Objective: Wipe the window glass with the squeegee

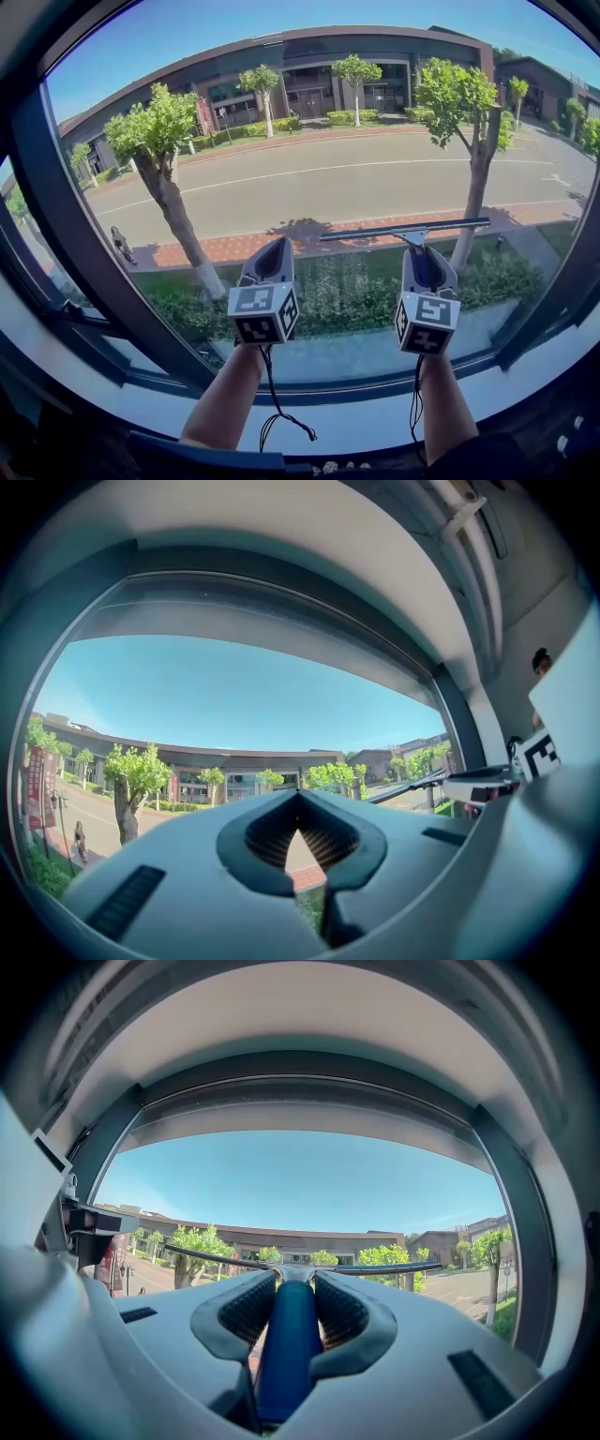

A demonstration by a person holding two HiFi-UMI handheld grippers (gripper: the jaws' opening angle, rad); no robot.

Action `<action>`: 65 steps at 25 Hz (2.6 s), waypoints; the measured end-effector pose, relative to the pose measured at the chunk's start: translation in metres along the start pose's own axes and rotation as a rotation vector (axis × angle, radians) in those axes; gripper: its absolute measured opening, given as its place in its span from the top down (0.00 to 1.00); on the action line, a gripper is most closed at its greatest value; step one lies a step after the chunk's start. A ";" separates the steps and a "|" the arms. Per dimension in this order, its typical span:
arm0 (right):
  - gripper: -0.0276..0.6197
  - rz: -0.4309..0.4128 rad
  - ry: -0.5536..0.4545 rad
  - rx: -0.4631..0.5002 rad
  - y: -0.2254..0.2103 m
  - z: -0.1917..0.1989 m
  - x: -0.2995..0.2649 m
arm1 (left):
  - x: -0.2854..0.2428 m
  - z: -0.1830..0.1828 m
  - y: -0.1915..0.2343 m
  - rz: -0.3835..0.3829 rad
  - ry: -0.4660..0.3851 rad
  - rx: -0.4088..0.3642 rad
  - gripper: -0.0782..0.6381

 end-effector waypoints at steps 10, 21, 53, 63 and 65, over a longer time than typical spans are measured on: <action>0.75 -0.026 0.024 -0.006 0.007 -0.002 -0.004 | 0.018 -0.021 0.011 -0.061 -0.024 -0.023 0.89; 0.76 -0.023 0.019 0.000 0.019 -0.046 0.002 | 0.040 -0.040 0.061 -0.114 -0.064 -0.028 0.89; 0.76 0.044 -0.308 0.027 0.229 -0.467 -0.020 | 0.112 -0.218 0.313 0.031 -0.254 -0.038 0.89; 0.76 0.090 -0.350 0.063 0.244 -0.509 -0.042 | 0.118 -0.218 0.323 0.003 -0.269 -0.040 0.89; 0.76 0.103 -0.363 0.061 0.243 -0.513 -0.045 | 0.119 -0.216 0.326 -0.006 -0.267 -0.050 0.89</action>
Point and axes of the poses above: the fingertips, and each gripper's own axes: x backward along the fingers, y to its left, z out of its underside, the point moved 4 cm from there along x, backward along the fingers
